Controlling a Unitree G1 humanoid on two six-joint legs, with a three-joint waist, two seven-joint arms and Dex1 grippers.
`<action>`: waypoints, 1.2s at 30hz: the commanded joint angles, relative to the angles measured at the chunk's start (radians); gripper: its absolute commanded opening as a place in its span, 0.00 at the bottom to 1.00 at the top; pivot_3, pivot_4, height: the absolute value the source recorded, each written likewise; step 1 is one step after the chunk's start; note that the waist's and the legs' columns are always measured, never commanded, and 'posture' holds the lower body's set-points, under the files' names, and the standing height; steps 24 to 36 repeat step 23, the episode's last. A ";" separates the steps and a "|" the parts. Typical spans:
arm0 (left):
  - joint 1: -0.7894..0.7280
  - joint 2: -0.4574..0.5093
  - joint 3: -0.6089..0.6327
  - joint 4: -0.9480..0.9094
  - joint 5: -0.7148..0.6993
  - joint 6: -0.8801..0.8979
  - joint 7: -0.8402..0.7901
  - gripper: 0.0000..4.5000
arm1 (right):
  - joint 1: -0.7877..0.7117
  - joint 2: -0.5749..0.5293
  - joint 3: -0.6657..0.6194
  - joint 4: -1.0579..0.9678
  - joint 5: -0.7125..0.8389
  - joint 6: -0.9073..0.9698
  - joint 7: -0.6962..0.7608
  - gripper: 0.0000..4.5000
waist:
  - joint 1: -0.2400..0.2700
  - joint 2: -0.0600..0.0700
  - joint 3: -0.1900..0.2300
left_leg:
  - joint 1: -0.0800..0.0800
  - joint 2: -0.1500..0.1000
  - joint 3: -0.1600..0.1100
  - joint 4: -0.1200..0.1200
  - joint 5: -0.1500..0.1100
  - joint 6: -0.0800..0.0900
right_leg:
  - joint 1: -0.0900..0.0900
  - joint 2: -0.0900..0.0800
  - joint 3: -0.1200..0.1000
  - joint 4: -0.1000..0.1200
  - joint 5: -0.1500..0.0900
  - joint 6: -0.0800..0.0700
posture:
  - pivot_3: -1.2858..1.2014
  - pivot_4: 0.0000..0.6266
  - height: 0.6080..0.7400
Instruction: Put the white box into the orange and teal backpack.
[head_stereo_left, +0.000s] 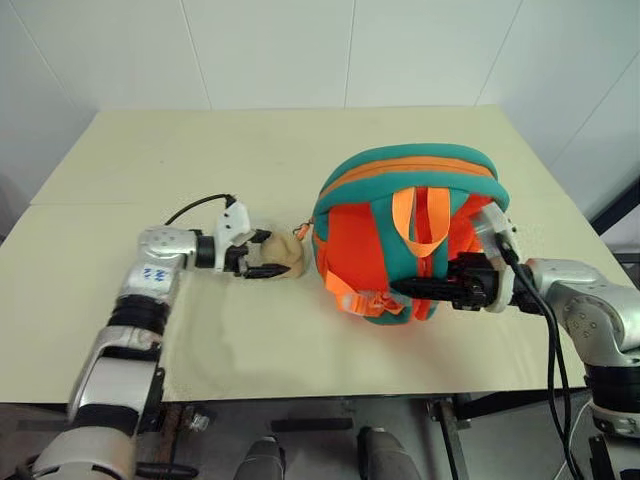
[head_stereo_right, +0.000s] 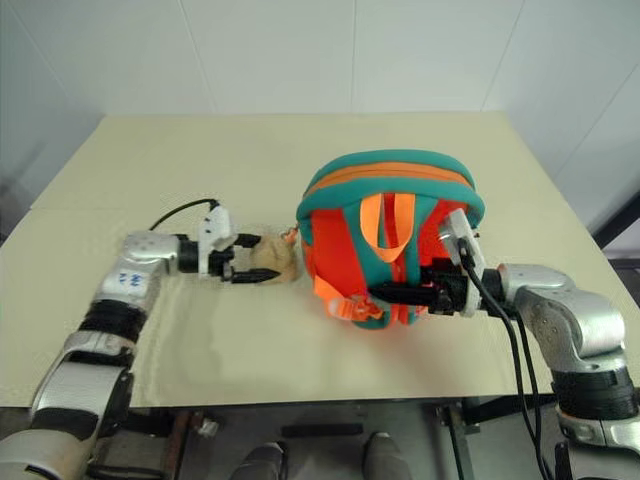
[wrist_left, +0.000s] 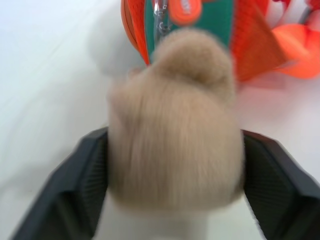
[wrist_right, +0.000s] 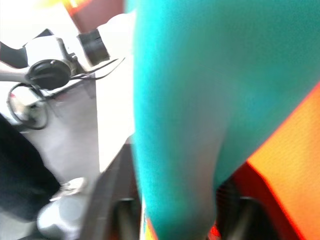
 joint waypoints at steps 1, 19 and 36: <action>0.103 0.058 0.067 -0.217 -0.070 0.096 0.014 1.00 | 0.073 -0.051 -0.058 -0.088 -0.097 -0.150 -0.018 0.71 | 0.002 0.000 0.000 | 0.000 0.000 0.000 -0.001 0.000 0.000 | 0.000 0.000 0.000 0.000 0.000 0.000 | 0.52 0.24 1.00; 0.307 0.139 0.208 -0.447 -0.220 0.174 0.040 1.00 | 0.283 -0.171 -0.326 0.267 -0.257 -0.514 0.005 1.00 | -0.002 0.000 0.000 | 0.009 0.001 0.004 -0.003 0.001 0.002 | 0.008 -0.001 0.001 -0.008 0.001 -0.003 | 0.52 0.24 1.00; 0.349 0.150 0.224 -0.512 -0.253 0.224 0.059 1.00 | 0.234 -0.160 -0.300 0.315 -0.276 -0.559 -0.029 1.00 | -0.003 0.000 0.000 | 0.011 0.002 0.005 -0.007 0.001 0.002 | 0.008 0.000 0.001 -0.008 0.001 -0.004 | 0.52 0.24 1.00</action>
